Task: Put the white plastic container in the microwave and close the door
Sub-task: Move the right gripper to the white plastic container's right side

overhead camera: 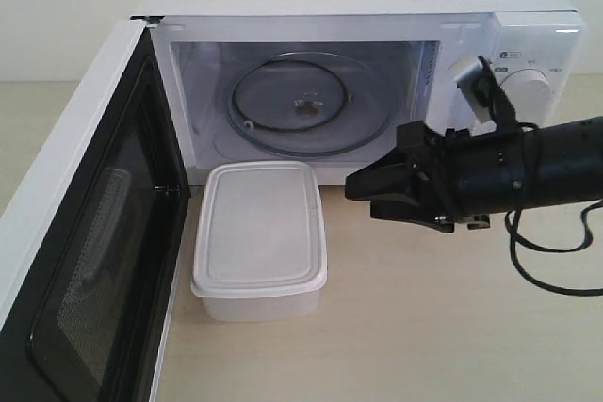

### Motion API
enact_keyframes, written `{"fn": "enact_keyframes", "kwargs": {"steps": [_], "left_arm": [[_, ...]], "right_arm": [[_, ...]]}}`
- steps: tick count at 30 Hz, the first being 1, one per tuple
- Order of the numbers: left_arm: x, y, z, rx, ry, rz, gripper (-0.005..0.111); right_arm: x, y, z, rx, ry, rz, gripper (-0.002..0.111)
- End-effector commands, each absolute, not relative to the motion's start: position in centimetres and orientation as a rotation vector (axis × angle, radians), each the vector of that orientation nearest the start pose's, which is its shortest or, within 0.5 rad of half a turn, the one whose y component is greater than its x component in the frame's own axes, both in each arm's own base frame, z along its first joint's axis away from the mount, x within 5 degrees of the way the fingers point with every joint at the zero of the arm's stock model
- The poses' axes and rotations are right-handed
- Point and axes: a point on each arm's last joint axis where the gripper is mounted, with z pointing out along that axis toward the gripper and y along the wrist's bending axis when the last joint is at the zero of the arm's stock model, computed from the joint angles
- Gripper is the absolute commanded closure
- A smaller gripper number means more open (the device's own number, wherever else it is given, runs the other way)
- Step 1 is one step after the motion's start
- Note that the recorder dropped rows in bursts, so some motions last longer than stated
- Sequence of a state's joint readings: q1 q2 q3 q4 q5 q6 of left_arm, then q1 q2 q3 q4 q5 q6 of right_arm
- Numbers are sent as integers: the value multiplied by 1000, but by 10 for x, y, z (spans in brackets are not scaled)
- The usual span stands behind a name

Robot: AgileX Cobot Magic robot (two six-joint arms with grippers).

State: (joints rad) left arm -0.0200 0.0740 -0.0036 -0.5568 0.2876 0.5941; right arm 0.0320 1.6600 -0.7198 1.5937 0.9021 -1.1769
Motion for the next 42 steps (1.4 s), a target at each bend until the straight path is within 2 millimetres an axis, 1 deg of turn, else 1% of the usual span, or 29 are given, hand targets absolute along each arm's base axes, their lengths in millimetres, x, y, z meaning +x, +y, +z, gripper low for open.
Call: {"fn": "enact_keyframes", "kwargs": {"steps": [1, 3, 5, 7, 9, 14, 18, 21, 24, 27, 34, 39, 41, 42], "left_arm": [[59, -15, 187, 176, 1796, -106, 103], [59, -15, 187, 176, 1796, -106, 103], [59, -15, 187, 176, 1796, -106, 103], [59, -15, 187, 176, 1796, -106, 103], [59, -15, 187, 176, 1796, -106, 103], [59, -15, 187, 176, 1796, -106, 103], [59, -15, 187, 176, 1796, -106, 103], [59, -15, 187, 176, 1796, -106, 103], [59, -15, 187, 176, 1796, -106, 103], [59, -15, 187, 176, 1796, -106, 103], [59, -15, 187, 176, 1796, -106, 103], [59, -15, 187, 176, 1796, -106, 103], [59, -15, 187, 176, 1796, -106, 103], [59, -15, 187, 176, 1796, -106, 103]], "right_arm": [[297, 98, 170, -30, 2361, 1322, 58], [305, 104, 164, -32, 2366, 1333, 58], [310, 104, 159, 0, 2353, 1337, 58], [313, 101, 155, 9, 2354, 1298, 58], [315, 100, 151, 21, 2369, 1271, 58], [319, 101, 139, 28, 2367, 1272, 58], [321, 102, 130, -21, 2373, 1272, 58], [323, 108, 124, -43, 2385, 1278, 58], [326, 115, 122, -68, 2387, 1286, 58], [330, 115, 121, -70, 2382, 1285, 58], [333, 112, 118, -47, 2406, 1215, 58], [338, 115, 119, -52, 2388, 1256, 58], [340, 116, 115, -40, 2398, 1269, 58], [339, 121, 111, -49, 2410, 1274, 58]]}}
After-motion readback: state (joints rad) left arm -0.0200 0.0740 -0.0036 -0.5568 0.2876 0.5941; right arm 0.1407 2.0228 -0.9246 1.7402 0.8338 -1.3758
